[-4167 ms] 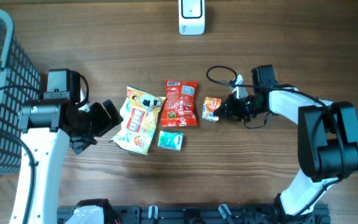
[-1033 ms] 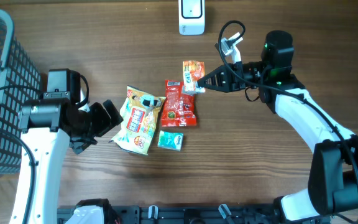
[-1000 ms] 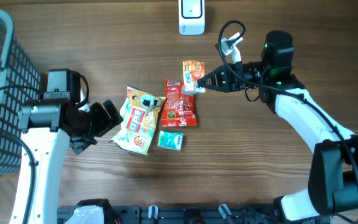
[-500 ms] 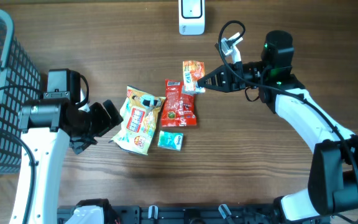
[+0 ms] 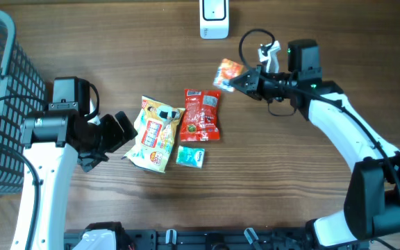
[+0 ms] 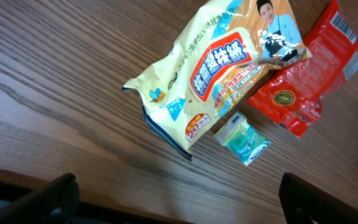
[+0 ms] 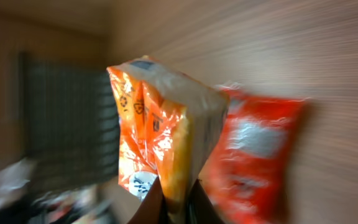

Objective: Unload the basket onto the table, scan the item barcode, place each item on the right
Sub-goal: 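Hold the orange box over the white scanner window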

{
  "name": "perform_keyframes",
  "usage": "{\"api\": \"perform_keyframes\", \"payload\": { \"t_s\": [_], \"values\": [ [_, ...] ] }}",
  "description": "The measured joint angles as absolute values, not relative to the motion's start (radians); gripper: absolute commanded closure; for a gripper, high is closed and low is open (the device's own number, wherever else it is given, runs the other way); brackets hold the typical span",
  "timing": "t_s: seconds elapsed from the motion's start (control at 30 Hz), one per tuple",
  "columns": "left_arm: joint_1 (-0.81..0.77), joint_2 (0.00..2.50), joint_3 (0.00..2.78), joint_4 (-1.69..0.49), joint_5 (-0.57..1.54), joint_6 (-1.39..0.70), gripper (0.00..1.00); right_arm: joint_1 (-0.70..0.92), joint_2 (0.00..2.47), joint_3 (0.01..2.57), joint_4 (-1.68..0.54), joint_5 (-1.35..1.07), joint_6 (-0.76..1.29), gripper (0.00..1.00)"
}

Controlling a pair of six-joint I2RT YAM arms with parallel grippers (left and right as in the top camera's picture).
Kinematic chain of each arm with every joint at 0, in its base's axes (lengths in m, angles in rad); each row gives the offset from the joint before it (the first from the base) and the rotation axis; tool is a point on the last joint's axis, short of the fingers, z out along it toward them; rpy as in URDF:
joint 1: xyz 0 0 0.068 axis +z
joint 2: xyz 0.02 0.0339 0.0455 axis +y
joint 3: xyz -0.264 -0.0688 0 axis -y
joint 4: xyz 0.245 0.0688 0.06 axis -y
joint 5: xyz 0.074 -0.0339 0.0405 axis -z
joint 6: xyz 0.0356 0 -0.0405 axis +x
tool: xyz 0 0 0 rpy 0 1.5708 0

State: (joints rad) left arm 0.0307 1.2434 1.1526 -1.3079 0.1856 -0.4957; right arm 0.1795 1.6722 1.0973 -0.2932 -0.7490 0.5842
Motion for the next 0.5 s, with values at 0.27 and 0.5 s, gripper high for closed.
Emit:
{"api": "perform_keyframes", "payload": {
  "t_s": [0.27, 0.5],
  "values": [
    [0.031, 1.243, 1.153, -1.309, 0.186, -0.496, 0.00, 0.346, 1.672, 1.381, -0.437, 0.102, 0.227, 0.95],
    [0.031, 1.243, 1.151, -1.308, 0.186, -0.496, 0.00, 0.377, 1.751, 1.386, -0.028, 0.237, 0.177, 0.95]
  ]
}}
